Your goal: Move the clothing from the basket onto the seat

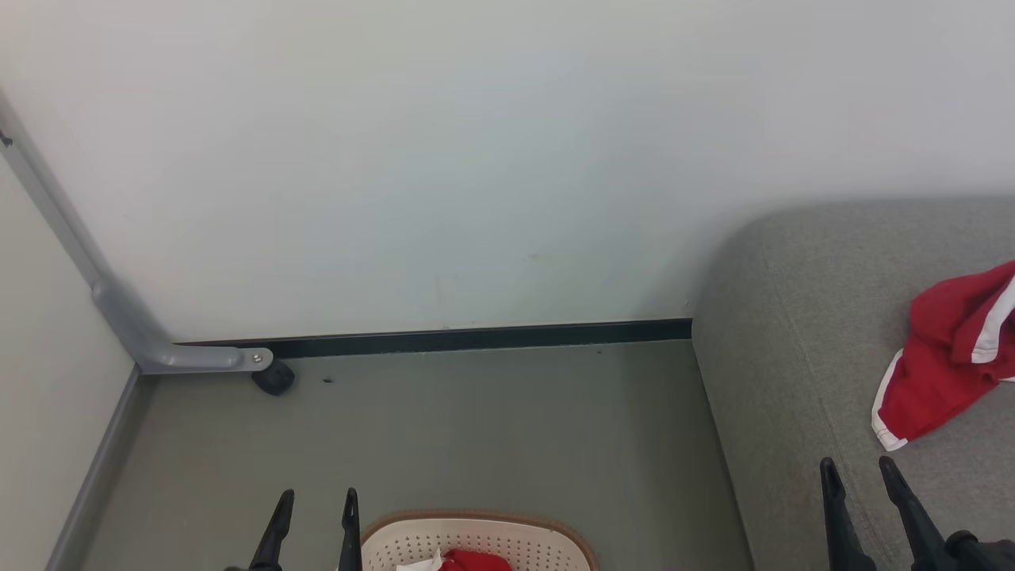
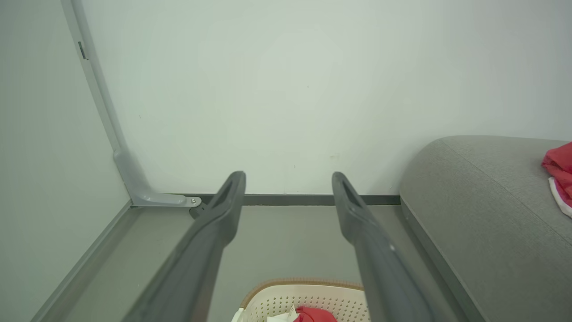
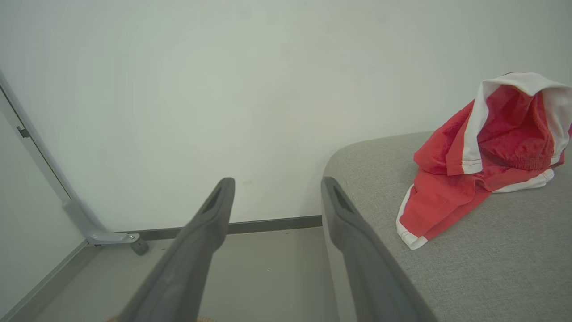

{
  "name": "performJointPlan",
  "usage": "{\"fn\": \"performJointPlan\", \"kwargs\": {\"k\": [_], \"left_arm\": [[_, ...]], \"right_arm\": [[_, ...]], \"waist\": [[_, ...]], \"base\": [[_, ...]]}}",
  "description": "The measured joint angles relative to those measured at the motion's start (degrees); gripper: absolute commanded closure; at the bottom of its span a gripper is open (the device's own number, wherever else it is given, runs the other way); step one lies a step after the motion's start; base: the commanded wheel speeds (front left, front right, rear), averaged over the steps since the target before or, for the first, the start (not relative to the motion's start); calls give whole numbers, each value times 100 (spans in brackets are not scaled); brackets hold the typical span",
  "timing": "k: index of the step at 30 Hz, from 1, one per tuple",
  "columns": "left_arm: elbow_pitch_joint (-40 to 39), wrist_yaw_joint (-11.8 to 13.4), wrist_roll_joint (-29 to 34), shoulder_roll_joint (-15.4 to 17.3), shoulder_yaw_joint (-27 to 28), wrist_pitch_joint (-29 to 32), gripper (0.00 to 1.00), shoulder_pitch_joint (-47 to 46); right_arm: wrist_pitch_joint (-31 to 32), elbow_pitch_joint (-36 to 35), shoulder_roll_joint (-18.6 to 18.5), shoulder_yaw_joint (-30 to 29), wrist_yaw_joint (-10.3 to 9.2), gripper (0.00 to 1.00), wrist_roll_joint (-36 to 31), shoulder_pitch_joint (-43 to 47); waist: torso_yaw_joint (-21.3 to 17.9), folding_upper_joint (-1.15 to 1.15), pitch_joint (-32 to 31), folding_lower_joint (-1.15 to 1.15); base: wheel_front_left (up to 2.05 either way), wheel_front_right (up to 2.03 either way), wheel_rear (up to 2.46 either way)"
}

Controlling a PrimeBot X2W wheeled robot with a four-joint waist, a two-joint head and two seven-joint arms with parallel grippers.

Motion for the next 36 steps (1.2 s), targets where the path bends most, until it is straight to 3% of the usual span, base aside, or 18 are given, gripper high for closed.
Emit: {"fn": "performJointPlan", "kwargs": {"k": [36], "left_arm": [[163,0,-44,-74,32,88,0,142]], "right_arm": [[208,-771,-1,8,-185,0,-41,356]], "waist": [[59,0,-72,1]], "base": [[0,0,0]]}}
